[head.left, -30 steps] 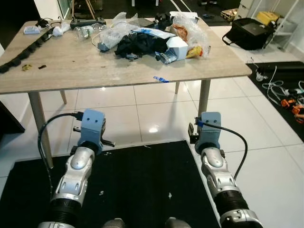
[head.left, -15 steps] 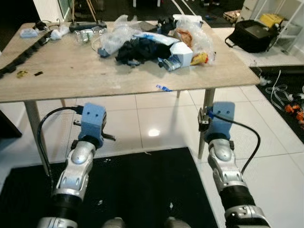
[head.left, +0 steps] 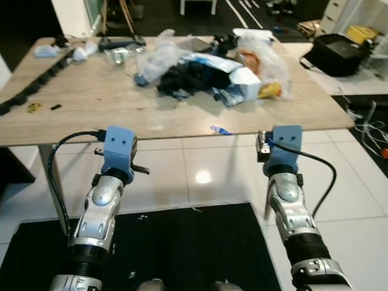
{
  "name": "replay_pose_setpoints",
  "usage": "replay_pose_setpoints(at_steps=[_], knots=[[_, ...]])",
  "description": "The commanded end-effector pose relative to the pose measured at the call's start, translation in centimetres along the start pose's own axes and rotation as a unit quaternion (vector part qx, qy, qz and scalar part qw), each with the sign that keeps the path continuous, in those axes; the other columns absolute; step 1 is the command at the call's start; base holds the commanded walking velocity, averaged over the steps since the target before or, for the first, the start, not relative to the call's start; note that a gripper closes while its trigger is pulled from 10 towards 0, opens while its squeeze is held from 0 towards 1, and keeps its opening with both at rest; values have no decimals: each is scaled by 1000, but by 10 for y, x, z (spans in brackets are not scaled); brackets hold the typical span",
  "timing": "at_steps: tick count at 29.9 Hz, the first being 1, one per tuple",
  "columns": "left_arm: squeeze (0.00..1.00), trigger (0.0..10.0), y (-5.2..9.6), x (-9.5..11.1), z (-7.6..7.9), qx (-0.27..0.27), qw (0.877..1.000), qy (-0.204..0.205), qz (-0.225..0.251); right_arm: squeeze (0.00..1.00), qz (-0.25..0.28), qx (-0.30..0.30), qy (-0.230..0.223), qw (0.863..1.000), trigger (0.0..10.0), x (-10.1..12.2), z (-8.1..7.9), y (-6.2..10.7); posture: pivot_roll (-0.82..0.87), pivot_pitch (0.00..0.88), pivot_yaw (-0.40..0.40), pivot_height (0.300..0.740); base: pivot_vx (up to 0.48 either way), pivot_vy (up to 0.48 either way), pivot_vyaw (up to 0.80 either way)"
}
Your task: Picking trash to rubbish bin
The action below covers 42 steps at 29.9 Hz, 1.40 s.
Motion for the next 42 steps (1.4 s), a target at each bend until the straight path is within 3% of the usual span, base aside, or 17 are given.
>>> replay_pose_setpoints(at_steps=[1, 19, 37, 38, 39, 42], knots=[[0, 10000, 1, -3, 2, -4, 1000, -3, -8, 0, -2, -3, 0, 1000, 10000, -3, 3, 2, 43, 1, -7, 740, 296, 0, 0], [0, 10000, 1, -4, 5, -8, 1000, -6, -10, 0, 10, 2, 14, 1000, 10000, 1, 2, 2, 42, 6, -8, 740, 295, 0, 133], [0, 10000, 1, -4, 7, -11, 1000, -8, -11, 0, 15, 3, -1, 1000, 10000, 2, 4, 2, 42, 10, -8, 740, 297, 0, 133], [0, 10000, 1, -4, 7, -11, 1000, -8, -11, 824, 16, 4, -8, 1000, 10000, 3, 3, 2, 43, 10, -9, 740, 296, 0, 413], [0, 10000, 1, -4, 7, -11, 1000, -9, -11, 1000, 18, 5, -9, 1000, 10000, 3, 3, 2, 43, 10, -9, 740, 300, 0, 663], [0, 10000, 1, -4, 7, -11, 1000, -9, -11, 1000, 21, 4, 3, 1000, 10000, 5, 2, 2, 41, 9, -8, 740, 300, 0, 800]])
Point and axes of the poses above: a point about 5 cm out from each wrist's last joint towards the gripper, its own y axis pointing back from the gripper into the wrist, its own x axis along the axis of the wrist's last joint, z = x × y, the point moved 6 cm from there along -y, pointing out of the wrist towards the gripper, and after that the axes turned 13 degrees about y, right-handed, at the moved point
